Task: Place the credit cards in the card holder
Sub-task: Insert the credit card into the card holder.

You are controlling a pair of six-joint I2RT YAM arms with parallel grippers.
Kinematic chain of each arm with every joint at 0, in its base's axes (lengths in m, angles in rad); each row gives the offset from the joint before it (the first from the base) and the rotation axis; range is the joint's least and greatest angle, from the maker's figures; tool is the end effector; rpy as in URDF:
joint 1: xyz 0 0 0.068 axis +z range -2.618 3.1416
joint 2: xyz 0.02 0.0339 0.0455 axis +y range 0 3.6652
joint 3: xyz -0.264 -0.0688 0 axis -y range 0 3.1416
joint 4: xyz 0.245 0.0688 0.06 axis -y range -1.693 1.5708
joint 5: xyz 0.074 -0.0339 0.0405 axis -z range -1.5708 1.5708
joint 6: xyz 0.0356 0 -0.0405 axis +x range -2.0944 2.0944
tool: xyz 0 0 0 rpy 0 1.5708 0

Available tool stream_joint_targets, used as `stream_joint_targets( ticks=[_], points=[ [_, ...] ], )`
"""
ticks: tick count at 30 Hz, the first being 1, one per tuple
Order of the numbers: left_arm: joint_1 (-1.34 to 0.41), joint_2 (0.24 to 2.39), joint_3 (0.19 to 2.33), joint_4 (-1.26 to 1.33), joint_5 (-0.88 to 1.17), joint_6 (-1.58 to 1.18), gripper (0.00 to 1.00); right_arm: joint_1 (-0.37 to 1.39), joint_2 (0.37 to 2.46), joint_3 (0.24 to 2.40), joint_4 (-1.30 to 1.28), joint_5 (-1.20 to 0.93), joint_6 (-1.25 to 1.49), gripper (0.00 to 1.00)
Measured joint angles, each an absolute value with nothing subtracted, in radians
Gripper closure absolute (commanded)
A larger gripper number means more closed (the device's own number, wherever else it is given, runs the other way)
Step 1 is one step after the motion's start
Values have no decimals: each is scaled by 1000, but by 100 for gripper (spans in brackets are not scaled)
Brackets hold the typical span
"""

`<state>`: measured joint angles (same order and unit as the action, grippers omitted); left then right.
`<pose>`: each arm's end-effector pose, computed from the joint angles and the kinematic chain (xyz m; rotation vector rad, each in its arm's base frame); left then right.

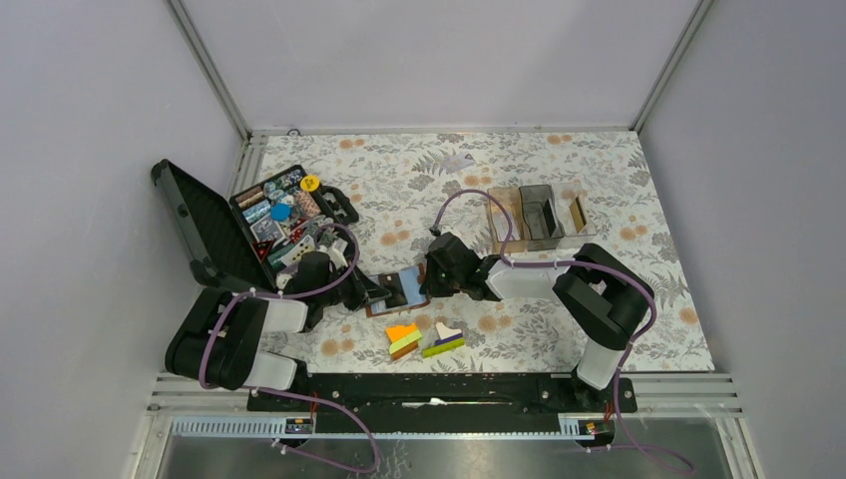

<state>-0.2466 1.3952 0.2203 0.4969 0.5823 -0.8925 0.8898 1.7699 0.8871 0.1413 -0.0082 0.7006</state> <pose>0.1935 -0.0689 0.1055 -0.4360 2.3893 -1.2272 0.2232 0.2760 0.1471 -0.2363 2.4434 0.7785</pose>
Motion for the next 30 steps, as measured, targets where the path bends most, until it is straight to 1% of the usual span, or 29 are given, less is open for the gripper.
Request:
stream_joint_targets(
  ticks=[17, 19, 22, 25, 30],
  points=[
    [-266, 1481, 241, 601, 622, -868, 100, 890, 1769, 887, 138, 2, 701, 100],
    [-266, 1481, 241, 601, 622, -869, 88, 890, 1769, 887, 138, 2, 701, 100],
    [-267, 1485, 243, 601, 624, -868, 74, 890, 1769, 887, 138, 2, 701, 100],
    [-268, 1482, 261, 569, 632, -870, 64, 890, 1768, 887, 136, 4, 701, 100],
    [-267, 1417, 324, 396, 593, -855, 50, 890, 1766, 887, 135, 6, 701, 100]
  ],
)
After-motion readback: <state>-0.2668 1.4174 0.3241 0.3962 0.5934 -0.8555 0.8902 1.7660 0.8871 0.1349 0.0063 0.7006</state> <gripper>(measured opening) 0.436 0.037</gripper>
